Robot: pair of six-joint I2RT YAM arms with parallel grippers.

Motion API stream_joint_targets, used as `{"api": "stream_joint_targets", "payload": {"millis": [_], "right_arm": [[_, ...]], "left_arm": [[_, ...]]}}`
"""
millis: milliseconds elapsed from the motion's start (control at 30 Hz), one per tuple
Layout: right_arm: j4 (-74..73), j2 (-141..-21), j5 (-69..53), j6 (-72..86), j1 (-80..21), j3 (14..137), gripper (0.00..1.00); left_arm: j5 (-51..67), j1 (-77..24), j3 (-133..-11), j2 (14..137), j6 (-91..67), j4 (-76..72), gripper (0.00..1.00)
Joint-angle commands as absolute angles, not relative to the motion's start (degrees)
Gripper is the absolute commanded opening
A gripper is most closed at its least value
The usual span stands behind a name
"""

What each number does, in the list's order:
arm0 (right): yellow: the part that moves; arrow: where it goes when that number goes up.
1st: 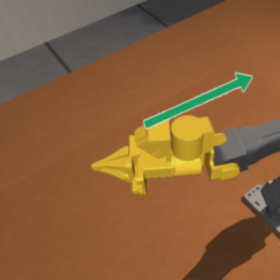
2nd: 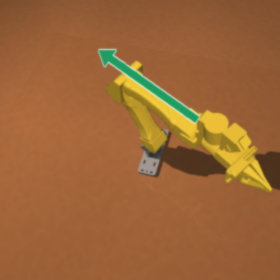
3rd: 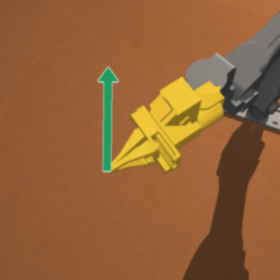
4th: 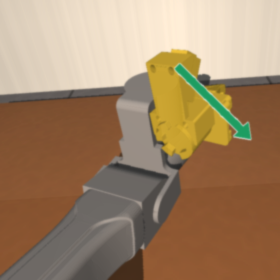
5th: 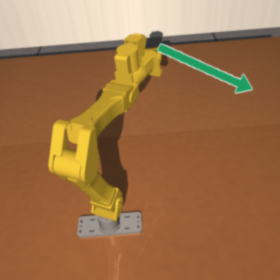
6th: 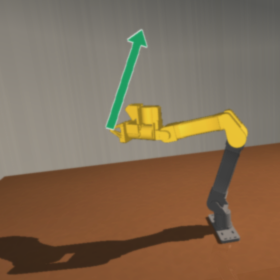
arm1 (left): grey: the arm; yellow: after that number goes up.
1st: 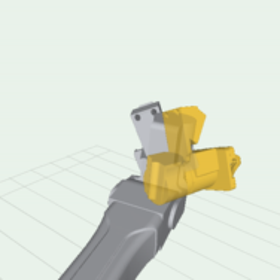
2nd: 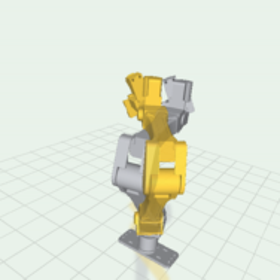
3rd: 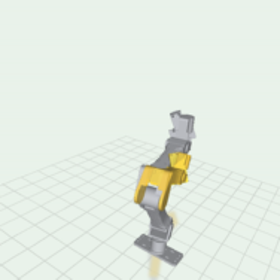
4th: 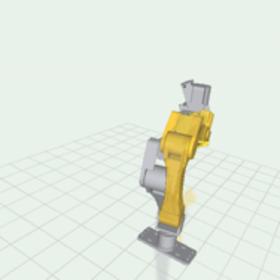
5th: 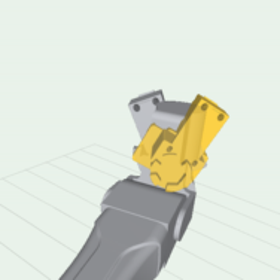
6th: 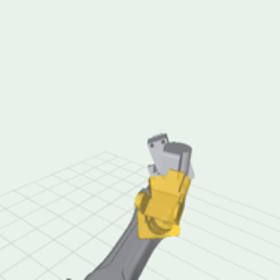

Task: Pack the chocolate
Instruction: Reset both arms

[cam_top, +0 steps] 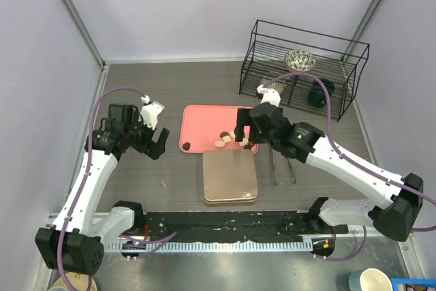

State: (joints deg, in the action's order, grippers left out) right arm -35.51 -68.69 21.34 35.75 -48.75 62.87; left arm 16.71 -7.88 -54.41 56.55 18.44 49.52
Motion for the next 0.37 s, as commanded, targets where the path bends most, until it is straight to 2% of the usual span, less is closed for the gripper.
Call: {"api": "stream_joint_targets", "payload": {"millis": [0, 333], "right_arm": [[-35.3, -69.2, 25.9, 29.6, -49.0, 64.7, 0.99], [-26.3, -66.1, 22.2, 25.6, -49.2, 58.8, 0.99]], "left_arm": [[15.2, -7.9, -54.9, 56.3, 13.8, 47.1, 1.0], [16.3, -7.9, -52.0, 55.9, 8.9, 45.4, 1.0]]}}
